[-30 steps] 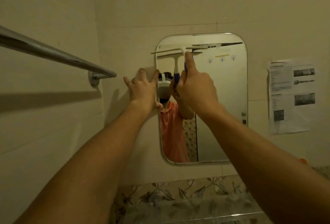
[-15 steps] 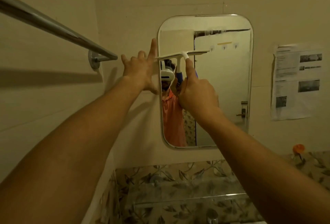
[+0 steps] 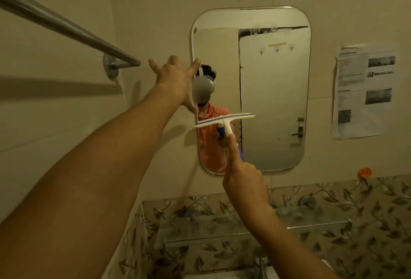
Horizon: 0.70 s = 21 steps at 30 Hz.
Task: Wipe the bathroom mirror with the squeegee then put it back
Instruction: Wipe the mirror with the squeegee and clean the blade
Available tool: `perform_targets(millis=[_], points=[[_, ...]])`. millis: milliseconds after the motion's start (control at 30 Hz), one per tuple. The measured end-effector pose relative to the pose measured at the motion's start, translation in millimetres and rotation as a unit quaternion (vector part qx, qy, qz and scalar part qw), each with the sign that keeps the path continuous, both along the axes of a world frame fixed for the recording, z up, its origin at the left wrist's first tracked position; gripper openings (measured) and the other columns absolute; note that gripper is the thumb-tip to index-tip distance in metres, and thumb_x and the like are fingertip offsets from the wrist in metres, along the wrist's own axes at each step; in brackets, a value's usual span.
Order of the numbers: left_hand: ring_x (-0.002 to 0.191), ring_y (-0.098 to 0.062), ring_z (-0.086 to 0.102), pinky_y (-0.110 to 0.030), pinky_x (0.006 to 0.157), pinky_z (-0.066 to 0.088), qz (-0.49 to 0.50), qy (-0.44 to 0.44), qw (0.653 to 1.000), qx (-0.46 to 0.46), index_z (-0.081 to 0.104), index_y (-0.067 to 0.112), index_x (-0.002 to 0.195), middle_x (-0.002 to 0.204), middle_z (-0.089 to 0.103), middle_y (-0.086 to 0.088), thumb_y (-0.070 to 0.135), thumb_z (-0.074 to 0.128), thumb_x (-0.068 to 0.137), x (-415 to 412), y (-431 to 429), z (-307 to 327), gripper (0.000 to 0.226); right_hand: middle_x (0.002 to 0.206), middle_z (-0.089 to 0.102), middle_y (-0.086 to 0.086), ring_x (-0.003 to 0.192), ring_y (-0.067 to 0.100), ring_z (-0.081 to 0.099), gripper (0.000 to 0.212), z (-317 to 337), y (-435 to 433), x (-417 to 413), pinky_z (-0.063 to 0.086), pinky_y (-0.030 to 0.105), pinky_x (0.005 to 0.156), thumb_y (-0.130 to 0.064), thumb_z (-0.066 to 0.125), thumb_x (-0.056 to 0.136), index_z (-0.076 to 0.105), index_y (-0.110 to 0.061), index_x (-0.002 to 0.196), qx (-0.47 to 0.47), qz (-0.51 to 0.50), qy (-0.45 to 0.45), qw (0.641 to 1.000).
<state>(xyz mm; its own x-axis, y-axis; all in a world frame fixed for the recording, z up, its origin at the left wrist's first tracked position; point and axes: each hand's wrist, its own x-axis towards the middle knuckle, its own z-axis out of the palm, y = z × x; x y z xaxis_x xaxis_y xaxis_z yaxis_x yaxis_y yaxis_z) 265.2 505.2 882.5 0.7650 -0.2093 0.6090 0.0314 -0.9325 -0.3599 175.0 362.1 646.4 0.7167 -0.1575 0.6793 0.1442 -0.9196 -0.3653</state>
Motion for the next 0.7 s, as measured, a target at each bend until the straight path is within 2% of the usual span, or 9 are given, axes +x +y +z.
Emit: perform_targets(millis=[133, 267, 367, 433, 500, 567, 633, 667, 700], points=[[0.121, -0.044, 0.054, -0.075, 0.109, 0.02, 0.009, -0.038, 0.999, -0.007, -0.01, 0.037, 0.158, 0.15, 0.021, -0.031, 0.09, 0.073, 0.045, 6, -6, -10, 0.15, 0.065, 0.051, 0.0, 0.048, 0.015, 0.045, 0.103, -42, 5, -6, 0.047, 0.034, 0.046, -0.013, 0.048, 0.099, -0.037, -0.041, 0.149, -0.006, -0.016, 0.03, 0.999], [0.116, -0.048, 0.057, -0.076, 0.109, 0.018, 0.015, -0.061, 0.998, -0.014, -0.012, 0.038, 0.158, 0.153, 0.016, -0.032, 0.087, 0.074, 0.05, 11, -9, -16, 0.146, 0.074, 0.058, 0.001, 0.056, 0.016, 0.055, 0.102, -83, 4, -8, 0.054, 0.032, 0.053, -0.02, 0.046, 0.104, -0.045, -0.042, 0.143, -0.003, -0.013, 0.072, 0.997], [0.114, -0.048, 0.057, -0.077, 0.109, 0.015, 0.019, -0.064, 0.998, -0.016, -0.011, 0.038, 0.158, 0.152, 0.018, -0.032, 0.088, 0.074, 0.049, 12, -10, -16, 0.147, 0.079, 0.058, -0.001, 0.06, 0.015, 0.055, 0.097, -104, 2, -16, 0.045, 0.027, 0.052, -0.023, 0.039, 0.107, -0.052, -0.043, 0.136, 0.005, -0.013, 0.108, 0.994], [0.114, -0.049, 0.057, -0.078, 0.108, 0.013, 0.017, -0.067, 0.997, -0.019, -0.01, 0.038, 0.158, 0.15, 0.02, -0.032, 0.088, 0.074, 0.048, 11, -9, -17, 0.147, 0.082, 0.059, -0.002, 0.062, 0.014, 0.055, 0.096, -118, 0, -22, 0.045, 0.027, 0.054, -0.023, 0.037, 0.107, -0.052, -0.043, 0.136, 0.003, -0.007, 0.132, 0.991], [0.114, -0.05, 0.057, -0.078, 0.107, 0.013, 0.017, -0.071, 0.997, -0.019, -0.01, 0.038, 0.158, 0.15, 0.02, -0.032, 0.088, 0.074, 0.048, 11, -9, -18, 0.147, 0.083, 0.058, -0.004, 0.062, 0.013, 0.052, 0.094, -130, -3, -28, 0.045, 0.027, 0.057, -0.023, 0.036, 0.106, -0.049, -0.045, 0.138, 0.008, 0.003, 0.147, 0.989], [0.114, -0.05, 0.057, -0.079, 0.107, 0.013, 0.014, -0.074, 0.997, -0.02, -0.012, 0.038, 0.158, 0.15, 0.02, -0.032, 0.088, 0.074, 0.048, 11, -9, -19, 0.148, 0.076, 0.053, -0.007, 0.056, 0.011, 0.044, 0.09, -138, -8, -36, 0.036, 0.022, 0.051, -0.027, 0.037, 0.104, -0.041, -0.046, 0.144, 0.024, 0.005, 0.158, 0.987], [0.115, -0.051, 0.056, -0.079, 0.107, 0.013, 0.01, -0.078, 0.997, -0.024, -0.014, 0.038, 0.157, 0.15, 0.02, -0.032, 0.088, 0.074, 0.047, 13, -9, -20, 0.149, 0.064, 0.046, -0.008, 0.045, 0.01, 0.037, 0.083, -142, -13, -38, 0.026, 0.02, 0.04, -0.033, 0.041, 0.101, -0.021, -0.045, 0.155, 0.036, -0.005, 0.143, 0.989], [0.115, -0.051, 0.056, -0.079, 0.107, 0.014, 0.008, -0.082, 0.996, -0.027, -0.015, 0.037, 0.157, 0.15, 0.021, -0.032, 0.088, 0.074, 0.047, 15, -8, -20, 0.151, 0.058, 0.043, -0.009, 0.041, 0.01, 0.036, 0.081, -139, -16, -40, 0.025, 0.019, 0.037, -0.035, 0.043, 0.099, -0.01, -0.047, 0.158, 0.048, -0.003, 0.125, 0.991], [0.116, -0.051, 0.055, -0.079, 0.107, 0.014, 0.005, -0.086, 0.996, -0.03, -0.016, 0.036, 0.157, 0.15, 0.021, -0.032, 0.088, 0.075, 0.046, 17, -8, -20, 0.152, 0.054, 0.045, -0.009, 0.039, 0.01, 0.04, 0.081, -134, -20, -41, 0.027, 0.017, 0.037, -0.036, 0.045, 0.098, -0.007, -0.053, 0.157, 0.058, 0.003, 0.101, 0.993]])
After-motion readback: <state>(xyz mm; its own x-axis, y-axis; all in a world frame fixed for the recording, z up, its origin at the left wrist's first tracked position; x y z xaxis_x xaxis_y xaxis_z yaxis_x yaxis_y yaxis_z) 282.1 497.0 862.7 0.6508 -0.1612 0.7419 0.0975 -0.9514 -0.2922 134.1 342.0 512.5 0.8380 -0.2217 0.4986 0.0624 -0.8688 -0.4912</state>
